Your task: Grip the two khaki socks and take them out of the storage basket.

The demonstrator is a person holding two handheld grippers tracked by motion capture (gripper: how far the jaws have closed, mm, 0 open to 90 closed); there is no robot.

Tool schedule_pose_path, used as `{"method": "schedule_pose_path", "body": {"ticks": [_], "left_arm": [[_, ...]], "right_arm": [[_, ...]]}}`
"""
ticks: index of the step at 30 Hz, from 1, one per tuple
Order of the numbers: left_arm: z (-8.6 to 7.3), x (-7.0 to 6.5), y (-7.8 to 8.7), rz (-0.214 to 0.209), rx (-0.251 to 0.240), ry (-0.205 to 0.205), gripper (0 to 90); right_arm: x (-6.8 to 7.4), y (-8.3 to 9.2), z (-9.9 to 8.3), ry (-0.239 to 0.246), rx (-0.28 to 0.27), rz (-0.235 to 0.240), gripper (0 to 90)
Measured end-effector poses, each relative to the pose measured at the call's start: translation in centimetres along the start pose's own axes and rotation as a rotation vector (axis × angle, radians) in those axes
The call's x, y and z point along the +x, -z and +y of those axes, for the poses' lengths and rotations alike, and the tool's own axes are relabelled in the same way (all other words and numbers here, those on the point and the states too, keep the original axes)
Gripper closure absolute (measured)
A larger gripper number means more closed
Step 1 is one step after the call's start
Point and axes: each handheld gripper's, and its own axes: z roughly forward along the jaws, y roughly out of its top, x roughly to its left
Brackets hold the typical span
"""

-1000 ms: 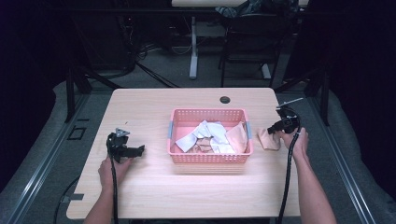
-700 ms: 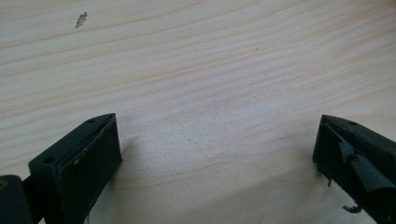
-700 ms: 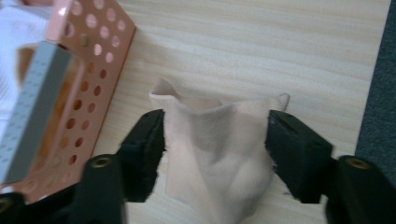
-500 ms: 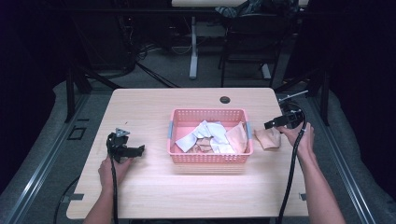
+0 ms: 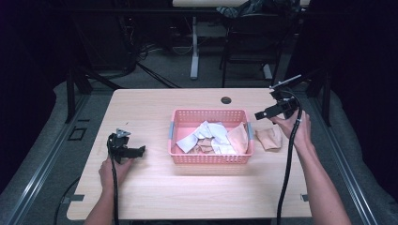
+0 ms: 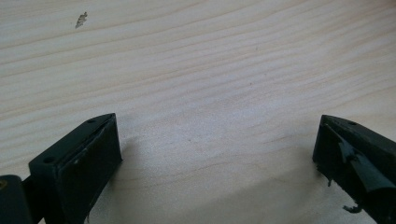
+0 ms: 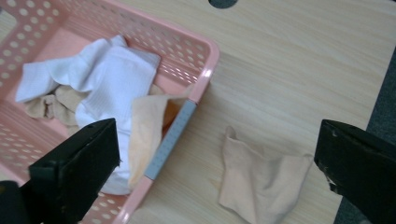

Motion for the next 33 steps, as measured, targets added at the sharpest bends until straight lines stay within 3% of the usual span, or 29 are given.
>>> {"method": "schedule_pose_path", "body": {"ticks": [11,14,16,19,26,28,33], "left_arm": [[0.0,0.0,0.0,0.000,0.000,0.000,0.6],[0.0,0.0,0.0,0.000,0.000,-0.001,0.6],[0.0,0.0,0.0,0.000,0.001,0.001,0.6],[0.0,0.0,0.0,0.000,0.000,-0.001,0.6],[0.0,0.0,0.0,0.000,0.000,-0.001,0.6],[0.0,0.0,0.0,0.000,0.000,0.000,0.6],[0.0,0.0,0.0,0.000,0.000,0.000,0.6]], "right_arm": [[4.2,-0.8,2.2,0.114,0.011,0.019,0.5],[5.7,-1.9,2.7,0.157,0.032,0.045,4.2],[6.0,-2.1,2.8,0.158,0.031,0.053,5.1],[7.1,-3.6,2.9,0.201,0.064,0.064,13.7],[7.5,-6.2,2.5,0.213,0.105,0.065,21.6],[7.3,-6.9,2.5,0.221,0.138,0.056,24.5],[6.6,-8.8,1.8,0.198,0.182,0.035,30.7]]}}
